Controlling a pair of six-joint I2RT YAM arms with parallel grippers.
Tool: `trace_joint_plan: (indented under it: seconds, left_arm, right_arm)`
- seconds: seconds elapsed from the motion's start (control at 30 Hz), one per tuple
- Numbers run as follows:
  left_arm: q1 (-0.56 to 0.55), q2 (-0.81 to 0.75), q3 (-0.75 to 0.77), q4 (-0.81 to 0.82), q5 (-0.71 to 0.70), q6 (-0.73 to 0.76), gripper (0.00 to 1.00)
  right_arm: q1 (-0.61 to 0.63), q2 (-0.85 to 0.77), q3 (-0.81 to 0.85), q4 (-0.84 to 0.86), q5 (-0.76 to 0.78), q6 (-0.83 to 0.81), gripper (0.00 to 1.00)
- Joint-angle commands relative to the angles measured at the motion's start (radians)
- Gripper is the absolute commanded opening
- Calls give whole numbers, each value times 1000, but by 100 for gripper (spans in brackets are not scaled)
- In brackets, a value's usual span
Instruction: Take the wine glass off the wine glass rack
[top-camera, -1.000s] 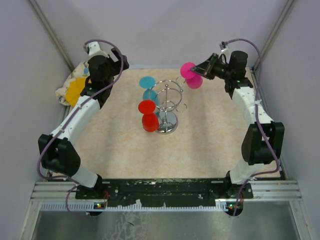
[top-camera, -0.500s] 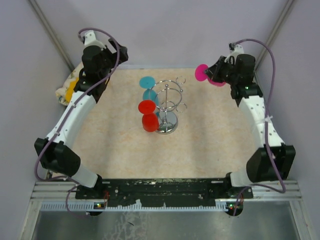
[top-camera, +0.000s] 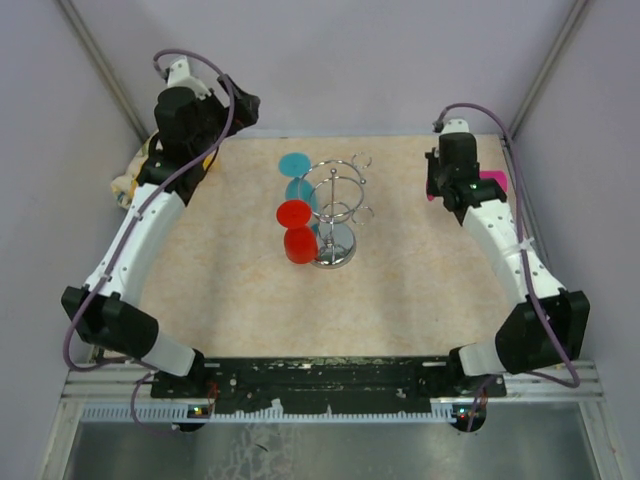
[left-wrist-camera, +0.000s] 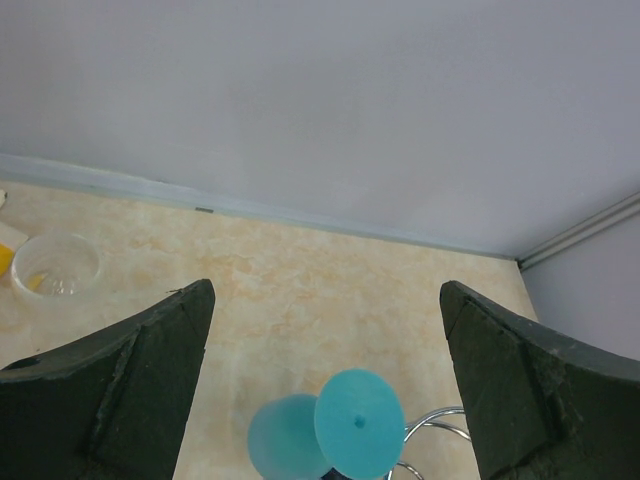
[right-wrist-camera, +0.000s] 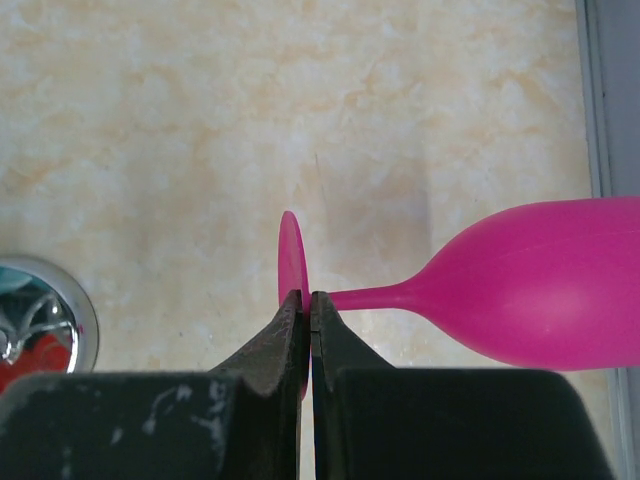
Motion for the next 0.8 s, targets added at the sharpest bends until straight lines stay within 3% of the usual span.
trace_joint_plan:
  seconds: [0.0, 0.13, 0.2, 0.33, 0.43, 0.53, 0.77]
  left_arm:
    - [-3, 45, 142, -129, 106, 9, 100]
    - [-3, 135, 391, -365, 123, -2, 100]
    - [1, 184, 518, -471, 163, -7, 100]
    - [16, 281, 698, -598, 433, -65, 100]
    - [16, 288, 666, -587, 616, -116, 100]
    - [11, 239, 531, -501, 726, -176, 100]
    - [-56, 125, 269, -322, 878, -310, 100]
  right_arm:
    - [21, -84, 1, 35, -3, -49, 0]
    - [143, -249, -39, 76, -143, -146, 0]
    - [262, -321, -49, 80, -114, -214, 0]
    - [486, -369, 29, 3, -136, -262, 0]
    - [636, -379, 62, -20, -131, -301, 0]
    - [744, -362, 82, -19, -117, -346, 0]
    - [827, -225, 169, -27, -148, -402, 0]
